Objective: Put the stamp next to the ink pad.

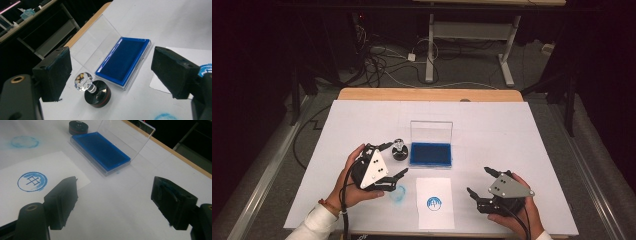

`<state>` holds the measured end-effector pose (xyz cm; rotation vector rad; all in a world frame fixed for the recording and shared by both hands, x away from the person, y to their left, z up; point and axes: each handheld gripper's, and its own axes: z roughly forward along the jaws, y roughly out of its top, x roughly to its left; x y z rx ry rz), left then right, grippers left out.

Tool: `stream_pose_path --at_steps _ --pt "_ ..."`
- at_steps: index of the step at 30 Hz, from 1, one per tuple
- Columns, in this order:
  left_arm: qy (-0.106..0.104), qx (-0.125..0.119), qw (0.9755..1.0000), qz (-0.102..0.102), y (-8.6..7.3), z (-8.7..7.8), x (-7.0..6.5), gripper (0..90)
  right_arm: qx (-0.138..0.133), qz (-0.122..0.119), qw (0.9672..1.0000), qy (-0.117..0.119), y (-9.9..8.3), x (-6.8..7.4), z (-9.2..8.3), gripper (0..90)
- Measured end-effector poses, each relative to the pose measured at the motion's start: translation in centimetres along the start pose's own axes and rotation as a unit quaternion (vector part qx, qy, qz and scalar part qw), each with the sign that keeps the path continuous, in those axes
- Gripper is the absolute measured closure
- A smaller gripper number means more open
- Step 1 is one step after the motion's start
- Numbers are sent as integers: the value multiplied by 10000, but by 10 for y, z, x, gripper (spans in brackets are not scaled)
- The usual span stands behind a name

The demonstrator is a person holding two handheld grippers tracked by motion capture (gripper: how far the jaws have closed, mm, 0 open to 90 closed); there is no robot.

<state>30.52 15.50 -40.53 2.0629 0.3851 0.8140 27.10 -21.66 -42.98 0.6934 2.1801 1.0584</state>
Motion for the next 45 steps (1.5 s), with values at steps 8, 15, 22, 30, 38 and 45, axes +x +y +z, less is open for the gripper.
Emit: stream_pose_path --at_steps 8,15,22,30,38,45 --pt "17 52 10000 35 -10 -11 -3 161 -10 0 10000 -28 0 0 0 214" --pt "57 90 9999 81 -18 -18 -5 161 -8 -12 10000 -40 0 0 0 214" --pt "99 159 9998 45 -29 -24 -6 161 -4 12 10000 -67 0 -1 0 214" --pt "161 195 9997 -59 -43 -31 -6 161 30 48 9999 -100 0 -1 0 213" --pt "217 357 9989 -219 -63 -35 -4 160 11 98 9998 -155 -1 -4 0 213" --pt "317 637 9967 -400 -86 -33 -5 160 53 122 9998 -177 -2 -6 3 214"
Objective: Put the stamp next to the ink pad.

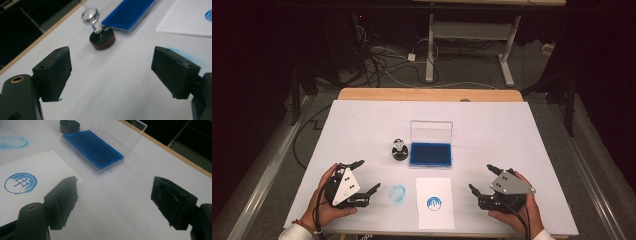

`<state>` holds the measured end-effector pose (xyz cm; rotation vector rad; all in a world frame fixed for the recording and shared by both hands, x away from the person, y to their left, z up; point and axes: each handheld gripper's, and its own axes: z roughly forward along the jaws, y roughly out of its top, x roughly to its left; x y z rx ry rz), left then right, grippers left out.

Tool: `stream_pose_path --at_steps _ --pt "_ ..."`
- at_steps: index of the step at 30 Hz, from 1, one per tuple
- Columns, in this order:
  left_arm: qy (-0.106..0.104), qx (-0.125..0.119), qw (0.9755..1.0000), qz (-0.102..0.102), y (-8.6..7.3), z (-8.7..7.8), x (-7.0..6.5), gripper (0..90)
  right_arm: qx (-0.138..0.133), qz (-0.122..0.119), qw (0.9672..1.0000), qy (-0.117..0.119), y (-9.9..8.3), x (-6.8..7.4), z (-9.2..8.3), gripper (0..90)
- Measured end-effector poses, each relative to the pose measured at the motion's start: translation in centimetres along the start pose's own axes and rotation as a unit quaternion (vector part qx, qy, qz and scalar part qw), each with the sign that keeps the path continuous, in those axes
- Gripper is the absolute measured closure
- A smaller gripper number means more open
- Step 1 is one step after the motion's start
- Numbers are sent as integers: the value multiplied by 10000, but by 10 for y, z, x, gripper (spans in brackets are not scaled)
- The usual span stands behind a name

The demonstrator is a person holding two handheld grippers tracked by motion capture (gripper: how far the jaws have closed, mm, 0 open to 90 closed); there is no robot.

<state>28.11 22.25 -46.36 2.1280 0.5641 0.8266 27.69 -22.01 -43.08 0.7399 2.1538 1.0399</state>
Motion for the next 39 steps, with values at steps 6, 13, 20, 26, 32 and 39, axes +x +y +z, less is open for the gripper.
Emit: stream_pose_path --at_steps 6,13,20,26,32,39 --pt "-123 213 9994 -236 -12 1 -3 160 -1 -4 10000 -3 -2 0 -1 213" --pt "-81 155 9996 -231 -9 0 -5 160 -2 -37 10000 -20 -3 0 -1 211" --pt "-27 85 9997 -218 -9 -4 -7 160 -59 -90 9998 -150 0 3 -7 211" --pt "-62 -23 9997 -228 -6 -6 -7 160 -25 -100 9998 -163 1 4 -5 210" --pt "-75 -2 9997 -253 -6 -5 -6 160 -27 -83 9998 -189 -1 2 -6 208" --pt "-80 49 9997 -215 -5 -4 -8 160 -58 -86 9997 -238 -1 2 -8 208"
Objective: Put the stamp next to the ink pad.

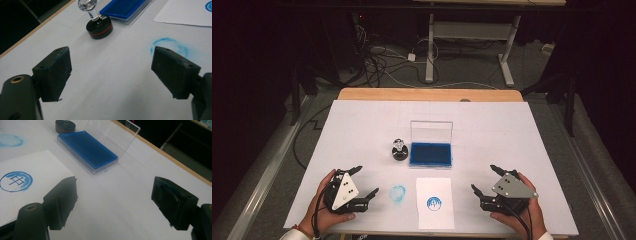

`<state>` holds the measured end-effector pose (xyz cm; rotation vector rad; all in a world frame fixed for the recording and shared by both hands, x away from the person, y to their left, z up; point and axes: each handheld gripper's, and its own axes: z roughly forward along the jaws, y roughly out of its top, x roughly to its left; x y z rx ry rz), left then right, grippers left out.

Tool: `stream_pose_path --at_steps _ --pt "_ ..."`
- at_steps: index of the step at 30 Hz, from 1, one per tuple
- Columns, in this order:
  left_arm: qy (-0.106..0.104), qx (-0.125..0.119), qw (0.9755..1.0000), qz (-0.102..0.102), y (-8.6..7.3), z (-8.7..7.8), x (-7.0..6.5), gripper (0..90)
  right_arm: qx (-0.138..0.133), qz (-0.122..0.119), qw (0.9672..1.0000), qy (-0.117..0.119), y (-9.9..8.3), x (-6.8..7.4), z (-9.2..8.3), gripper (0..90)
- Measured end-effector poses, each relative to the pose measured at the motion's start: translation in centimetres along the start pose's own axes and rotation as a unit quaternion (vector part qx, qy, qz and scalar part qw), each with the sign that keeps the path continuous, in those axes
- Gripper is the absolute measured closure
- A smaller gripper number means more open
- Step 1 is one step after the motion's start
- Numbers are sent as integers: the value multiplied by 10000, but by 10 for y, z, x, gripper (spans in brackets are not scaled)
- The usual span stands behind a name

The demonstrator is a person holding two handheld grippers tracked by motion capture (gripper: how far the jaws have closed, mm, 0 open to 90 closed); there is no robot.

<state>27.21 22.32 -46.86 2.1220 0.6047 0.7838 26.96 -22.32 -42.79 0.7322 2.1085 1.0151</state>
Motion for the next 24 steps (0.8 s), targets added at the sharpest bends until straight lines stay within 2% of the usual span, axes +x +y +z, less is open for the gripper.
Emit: stream_pose_path --at_steps 24 --pt "-1 139 9998 -114 1 7 6 159 -53 27 9999 -126 -4 -10 -5 208"
